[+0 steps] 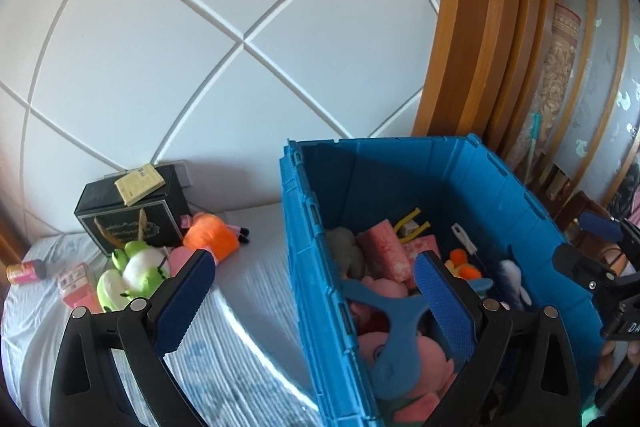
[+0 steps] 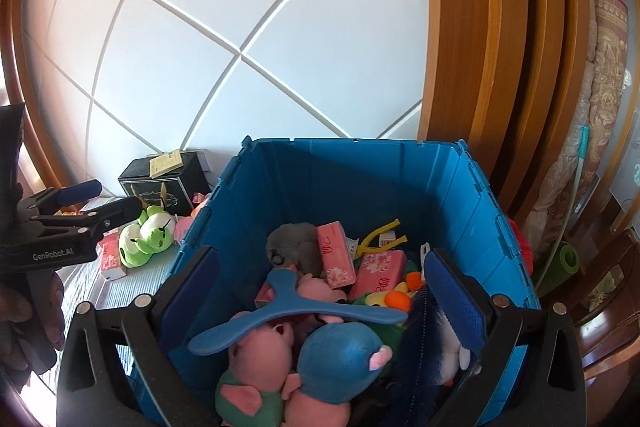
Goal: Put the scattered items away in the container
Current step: 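Move both tools back toward the remaining tissue packs on the sheet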
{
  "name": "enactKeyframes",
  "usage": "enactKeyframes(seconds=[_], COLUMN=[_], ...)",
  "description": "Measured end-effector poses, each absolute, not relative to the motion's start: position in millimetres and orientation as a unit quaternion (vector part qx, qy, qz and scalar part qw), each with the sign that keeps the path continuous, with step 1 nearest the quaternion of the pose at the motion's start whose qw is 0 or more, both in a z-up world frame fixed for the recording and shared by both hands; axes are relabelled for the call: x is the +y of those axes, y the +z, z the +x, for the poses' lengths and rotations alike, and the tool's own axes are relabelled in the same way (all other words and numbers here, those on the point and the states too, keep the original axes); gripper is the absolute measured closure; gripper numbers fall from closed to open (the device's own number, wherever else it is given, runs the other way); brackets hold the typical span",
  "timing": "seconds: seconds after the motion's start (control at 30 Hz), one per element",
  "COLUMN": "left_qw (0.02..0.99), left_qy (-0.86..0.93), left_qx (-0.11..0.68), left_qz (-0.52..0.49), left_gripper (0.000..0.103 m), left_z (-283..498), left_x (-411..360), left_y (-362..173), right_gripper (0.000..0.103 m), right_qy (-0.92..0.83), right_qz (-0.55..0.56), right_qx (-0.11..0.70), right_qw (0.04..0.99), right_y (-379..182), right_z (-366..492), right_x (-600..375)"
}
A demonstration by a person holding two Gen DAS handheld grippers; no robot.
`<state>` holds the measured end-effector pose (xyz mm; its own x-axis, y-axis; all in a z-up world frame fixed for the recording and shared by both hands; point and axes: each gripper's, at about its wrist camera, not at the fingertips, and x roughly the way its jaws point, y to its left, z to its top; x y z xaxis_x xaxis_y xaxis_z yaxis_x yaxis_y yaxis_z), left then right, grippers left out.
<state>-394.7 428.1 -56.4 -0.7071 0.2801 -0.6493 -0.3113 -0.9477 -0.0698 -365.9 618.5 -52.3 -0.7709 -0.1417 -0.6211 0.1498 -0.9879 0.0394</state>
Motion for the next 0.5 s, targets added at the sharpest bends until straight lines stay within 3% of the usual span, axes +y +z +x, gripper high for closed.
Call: enactKeyframes(seconds=[0.5], left_qw=[0.099], left_qy=[0.927], left_qx=[-0.001], left_qz=[-0.363], left_gripper=[0.002], left_z=[-384.0], left_x=[267.9], left_y=[-89.1], right_gripper=[0.000], right_qy=[-0.933], right_qz=[0.333], right_qx=[0.028], right_qw=[0.131], right_y=[-49.9], right_z=[-342.7], right_x=[474.8])
